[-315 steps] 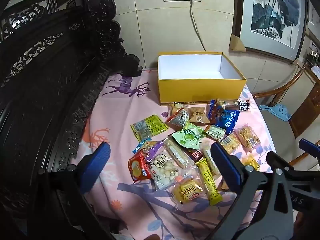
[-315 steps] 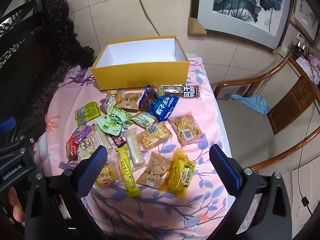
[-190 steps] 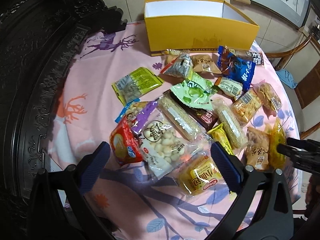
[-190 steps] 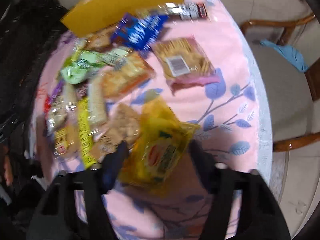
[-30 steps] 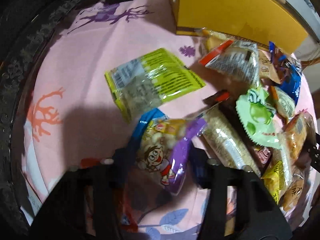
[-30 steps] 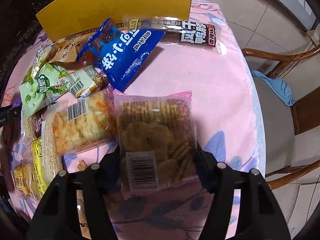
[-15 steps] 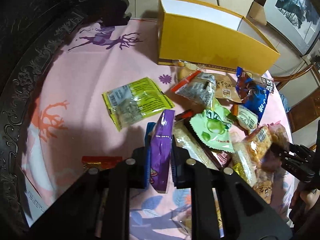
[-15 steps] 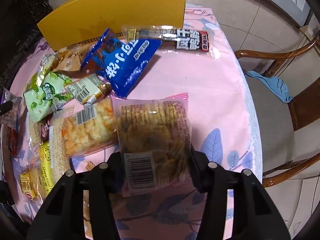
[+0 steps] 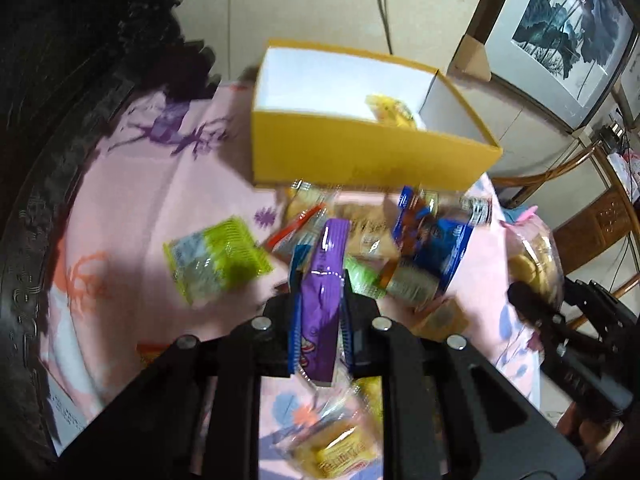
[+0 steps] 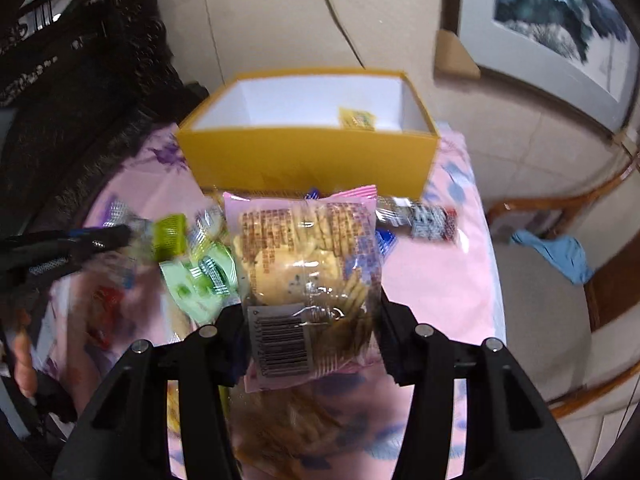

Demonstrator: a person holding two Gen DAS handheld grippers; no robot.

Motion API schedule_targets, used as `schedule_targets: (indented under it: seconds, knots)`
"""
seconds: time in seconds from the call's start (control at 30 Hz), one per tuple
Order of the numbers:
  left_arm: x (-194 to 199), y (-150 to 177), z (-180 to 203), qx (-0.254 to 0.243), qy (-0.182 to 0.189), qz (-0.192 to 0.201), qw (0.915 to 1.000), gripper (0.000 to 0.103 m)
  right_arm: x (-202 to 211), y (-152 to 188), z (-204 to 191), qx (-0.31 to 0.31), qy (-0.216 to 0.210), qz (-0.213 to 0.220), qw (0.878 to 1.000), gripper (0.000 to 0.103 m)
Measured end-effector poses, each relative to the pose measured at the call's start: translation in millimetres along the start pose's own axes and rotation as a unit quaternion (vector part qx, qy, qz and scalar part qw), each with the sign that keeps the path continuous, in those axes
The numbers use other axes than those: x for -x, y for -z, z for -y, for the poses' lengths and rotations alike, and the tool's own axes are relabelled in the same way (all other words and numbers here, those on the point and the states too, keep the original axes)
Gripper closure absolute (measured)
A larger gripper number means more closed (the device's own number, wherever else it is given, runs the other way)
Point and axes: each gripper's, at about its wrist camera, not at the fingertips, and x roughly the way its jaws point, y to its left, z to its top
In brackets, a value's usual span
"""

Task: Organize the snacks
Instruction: 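Carry both bags into the yellow box and open both grippers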

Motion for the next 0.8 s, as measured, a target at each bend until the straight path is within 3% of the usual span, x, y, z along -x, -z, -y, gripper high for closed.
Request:
schedule_targets:
  seconds: [0.27,0.4,0.73,0.8]
  knots:
    - [-3,-91,32,-0.023,0.001,0.044,0.9988,0.087,-10,-89,6,-0.002,-0.008,0.038,0.999,0.051]
    - [-14,-126,37,-0.032,-0.004,0.045,0.9985,0.087,-25,-124,17,-0.010,-0.004,0.042,0.999,0.051]
    - [-46,-177,27,-0.026,-0.014,0.044,0.9986,0.087,-58,-172,23,-0.003,0.001,0.037,0.999,0.051]
    - [-52,-188,25,-0.027,-0.024,0.049,0.9981,0.082,-67,-185,26,-0.004,0.006,0.040,0.999,0.049]
